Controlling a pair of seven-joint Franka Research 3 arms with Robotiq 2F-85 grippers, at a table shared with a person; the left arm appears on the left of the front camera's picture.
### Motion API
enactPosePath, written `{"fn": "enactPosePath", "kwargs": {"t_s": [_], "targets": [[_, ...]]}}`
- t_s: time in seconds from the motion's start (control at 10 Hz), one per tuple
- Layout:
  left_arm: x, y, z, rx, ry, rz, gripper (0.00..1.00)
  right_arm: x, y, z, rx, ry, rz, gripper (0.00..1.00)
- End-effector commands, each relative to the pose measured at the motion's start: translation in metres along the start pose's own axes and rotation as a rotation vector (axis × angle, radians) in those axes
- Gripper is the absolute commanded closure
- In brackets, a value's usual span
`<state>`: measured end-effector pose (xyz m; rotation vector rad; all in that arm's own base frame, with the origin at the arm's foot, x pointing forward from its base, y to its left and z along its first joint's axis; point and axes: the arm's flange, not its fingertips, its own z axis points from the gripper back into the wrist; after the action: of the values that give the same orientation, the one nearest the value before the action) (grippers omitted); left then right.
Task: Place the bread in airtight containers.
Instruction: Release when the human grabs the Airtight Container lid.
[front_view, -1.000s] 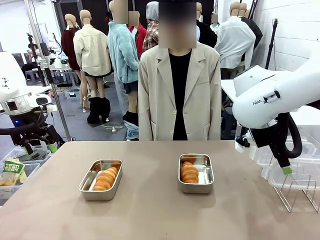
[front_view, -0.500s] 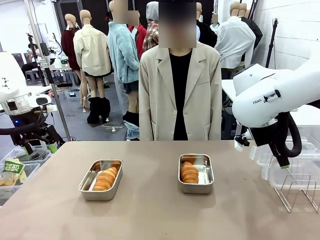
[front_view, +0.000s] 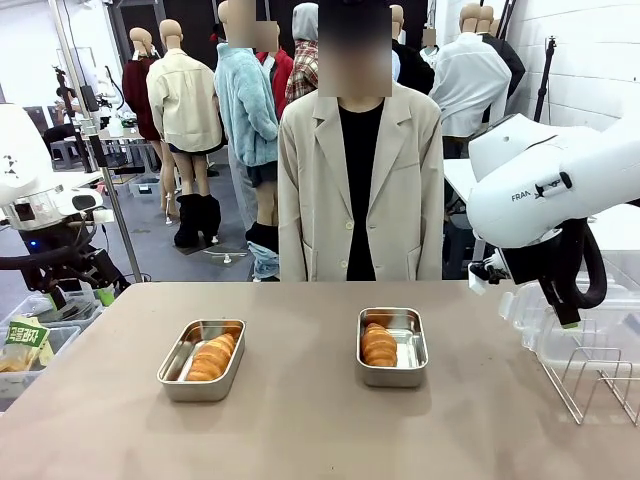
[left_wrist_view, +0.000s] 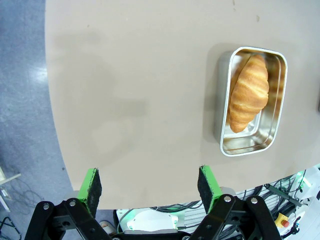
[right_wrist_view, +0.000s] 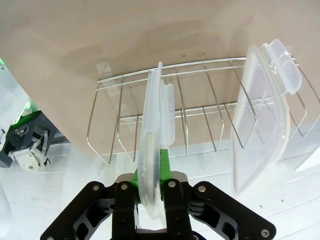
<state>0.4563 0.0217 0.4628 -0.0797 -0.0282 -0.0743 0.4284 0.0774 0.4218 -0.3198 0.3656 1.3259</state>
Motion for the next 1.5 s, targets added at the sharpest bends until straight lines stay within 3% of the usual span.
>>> {"fn": "enactPosePath", "kwargs": {"t_s": [0.0,0.3,0.5,0.7,0.9,1.1,1.4], "targets": [[0.002,0.000,0.002,0.008,0.000,0.001,0.00,-0.005,0.013,0.008,-0.021,-0.006,-0.006,1.00],[0.002,0.000,0.002,0.008,0.000,0.001,0.00,-0.015,0.024,0.040,-0.058,-0.057,-0.051,1.00],[0.002,0.000,0.002,0.008,0.000,0.001,0.00,-0.031,0.049,0.088,-0.175,-0.157,-0.063,1.00],[0.002,0.000,0.002,0.008,0.000,0.001,0.00,-0.028,0.073,0.143,-0.281,-0.181,-0.125,1.00],[0.002,0.000,0.002,0.008,0.000,0.001,0.00,-0.011,0.084,0.182,-0.415,-0.187,-0.165,1.00],[0.002,0.000,0.002,0.008,0.000,0.001,0.00,0.017,0.082,0.210,-0.595,-0.285,-0.163,1.00],[0.002,0.000,0.002,0.008,0.000,0.001,0.00,0.066,0.046,0.236,-0.655,-0.402,-0.170,1.00]]}}
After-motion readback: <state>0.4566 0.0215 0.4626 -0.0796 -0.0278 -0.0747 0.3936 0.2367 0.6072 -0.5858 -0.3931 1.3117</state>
